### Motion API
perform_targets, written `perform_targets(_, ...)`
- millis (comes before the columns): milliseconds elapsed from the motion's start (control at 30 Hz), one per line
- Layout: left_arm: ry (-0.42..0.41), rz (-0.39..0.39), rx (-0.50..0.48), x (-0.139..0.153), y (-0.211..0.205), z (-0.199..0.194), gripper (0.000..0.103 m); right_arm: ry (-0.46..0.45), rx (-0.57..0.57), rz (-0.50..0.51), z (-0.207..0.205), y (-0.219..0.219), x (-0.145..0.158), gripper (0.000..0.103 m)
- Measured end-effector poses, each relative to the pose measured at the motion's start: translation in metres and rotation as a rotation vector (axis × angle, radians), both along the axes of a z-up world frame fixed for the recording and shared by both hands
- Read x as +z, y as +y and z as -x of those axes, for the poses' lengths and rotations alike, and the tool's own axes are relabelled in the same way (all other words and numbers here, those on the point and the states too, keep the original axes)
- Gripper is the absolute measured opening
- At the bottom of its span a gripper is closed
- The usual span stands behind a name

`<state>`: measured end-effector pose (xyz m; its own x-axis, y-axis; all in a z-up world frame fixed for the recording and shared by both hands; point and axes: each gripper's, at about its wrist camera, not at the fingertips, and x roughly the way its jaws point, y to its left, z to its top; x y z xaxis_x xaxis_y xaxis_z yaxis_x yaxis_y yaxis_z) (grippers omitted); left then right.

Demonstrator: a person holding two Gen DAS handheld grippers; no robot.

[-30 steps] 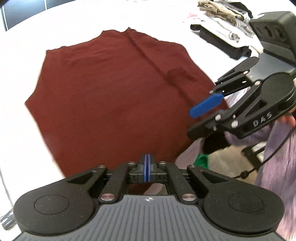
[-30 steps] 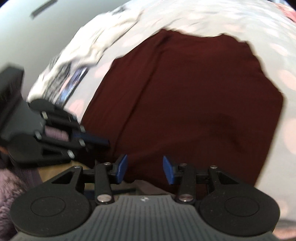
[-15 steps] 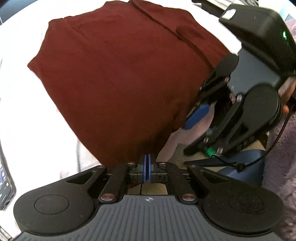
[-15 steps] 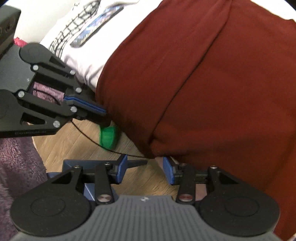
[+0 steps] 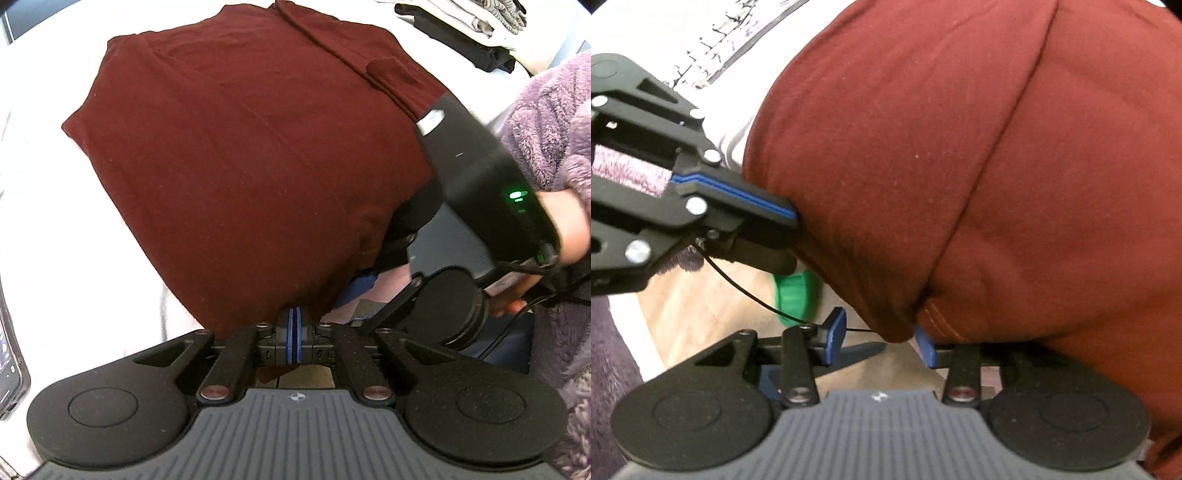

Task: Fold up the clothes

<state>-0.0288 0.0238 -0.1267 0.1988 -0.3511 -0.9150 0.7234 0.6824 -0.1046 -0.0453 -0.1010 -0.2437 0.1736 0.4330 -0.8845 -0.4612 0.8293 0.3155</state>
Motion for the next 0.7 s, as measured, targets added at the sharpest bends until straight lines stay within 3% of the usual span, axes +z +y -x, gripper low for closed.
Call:
perform_targets(33,-0.001,0.002,0.001,0.001,0.000,0.000,0.000,0.008,0.000,-0.006,-0.001,0.001,-0.002,0.036)
perform_targets(100,0.001,0.003,0.008,0.002,0.000,-0.004,0.000,0.022,0.011,-0.019,-0.001,0.002,-0.002,0.003)
perform_targets(367,0.012,0.007,0.014,0.005,-0.002,-0.008,0.000,0.194,0.128,-0.186,0.007,-0.002,0.034,0.003)
perform_targets(533,0.003,0.059,0.042,0.009,0.012,-0.004,0.000,0.167,0.159,-0.320,0.007,-0.016,0.070,0.003)
perform_targets(700,-0.011,0.212,0.156,0.037,0.043,-0.012,0.000,0.107,0.132,-0.426,-0.003,-0.030,0.095,0.003)
